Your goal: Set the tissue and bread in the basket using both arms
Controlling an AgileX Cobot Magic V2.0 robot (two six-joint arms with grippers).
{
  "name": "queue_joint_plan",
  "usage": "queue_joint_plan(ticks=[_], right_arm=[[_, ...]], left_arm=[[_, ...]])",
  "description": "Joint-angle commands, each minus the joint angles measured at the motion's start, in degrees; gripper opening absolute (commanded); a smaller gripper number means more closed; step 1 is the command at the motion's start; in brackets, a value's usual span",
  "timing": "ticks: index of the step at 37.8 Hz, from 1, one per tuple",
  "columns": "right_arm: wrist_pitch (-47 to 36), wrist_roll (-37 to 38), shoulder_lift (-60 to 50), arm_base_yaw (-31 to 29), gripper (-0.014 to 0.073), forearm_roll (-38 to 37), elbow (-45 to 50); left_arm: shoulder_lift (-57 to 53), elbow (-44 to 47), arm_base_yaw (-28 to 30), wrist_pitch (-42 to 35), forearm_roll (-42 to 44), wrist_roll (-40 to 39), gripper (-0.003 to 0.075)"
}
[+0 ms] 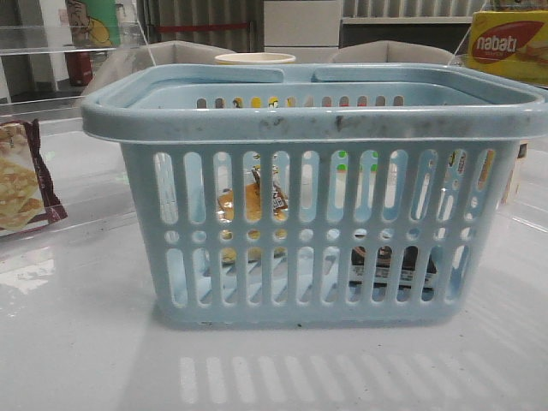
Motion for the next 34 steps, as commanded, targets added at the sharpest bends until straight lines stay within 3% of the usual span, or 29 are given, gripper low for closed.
queue_joint_plan(ticks=[1, 34], right_arm=[[-4.7, 0.0, -1.0, -0.3, 0.0029, 1.1, 0.0], [-3.9, 0.0, -1.0, -0.3, 0.0029, 2.4, 0.0]], left_arm=[[-1.0, -0.1, -0.4, -5.2, -0.3, -0.7, 0.0091], [-1.0, -0.1, -0.4, -5.2, -0.3, -0.7, 0.0091]])
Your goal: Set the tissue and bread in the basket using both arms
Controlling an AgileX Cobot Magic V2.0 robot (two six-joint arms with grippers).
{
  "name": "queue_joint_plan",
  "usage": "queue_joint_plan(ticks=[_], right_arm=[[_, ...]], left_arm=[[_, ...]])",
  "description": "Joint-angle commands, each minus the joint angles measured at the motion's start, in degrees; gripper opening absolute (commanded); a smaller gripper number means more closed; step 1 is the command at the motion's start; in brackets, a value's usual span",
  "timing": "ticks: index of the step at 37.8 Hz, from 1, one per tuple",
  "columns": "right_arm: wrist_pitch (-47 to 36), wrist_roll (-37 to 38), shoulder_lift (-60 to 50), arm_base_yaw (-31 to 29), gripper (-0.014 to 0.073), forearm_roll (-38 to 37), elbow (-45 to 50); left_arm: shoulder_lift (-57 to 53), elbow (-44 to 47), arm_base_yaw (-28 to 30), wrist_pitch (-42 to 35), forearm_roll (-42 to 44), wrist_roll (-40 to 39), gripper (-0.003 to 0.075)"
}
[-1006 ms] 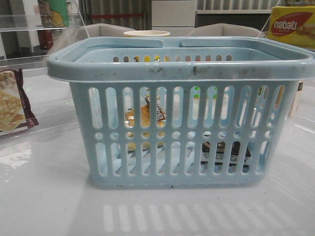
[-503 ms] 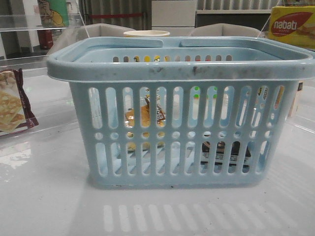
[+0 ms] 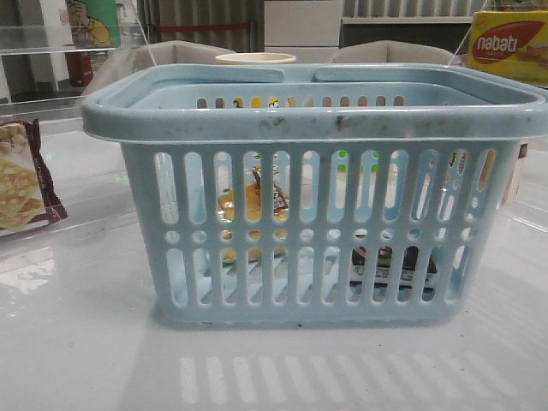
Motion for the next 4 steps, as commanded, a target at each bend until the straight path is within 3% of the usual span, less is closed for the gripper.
queue_joint_plan(ticks=[1, 4], right_arm=[[-4.6, 0.0, -1.0, -0.3, 0.0029, 0.1, 0.0], [-4.6, 0.0, -1.0, -0.3, 0.0029, 0.1, 0.0]], left_arm=[[-1.0, -0.1, -0.4, -5.2, -0.3, -0.7, 0.0091], [-1.0, -0.1, -0.4, -5.2, -0.3, -0.7, 0.0091]])
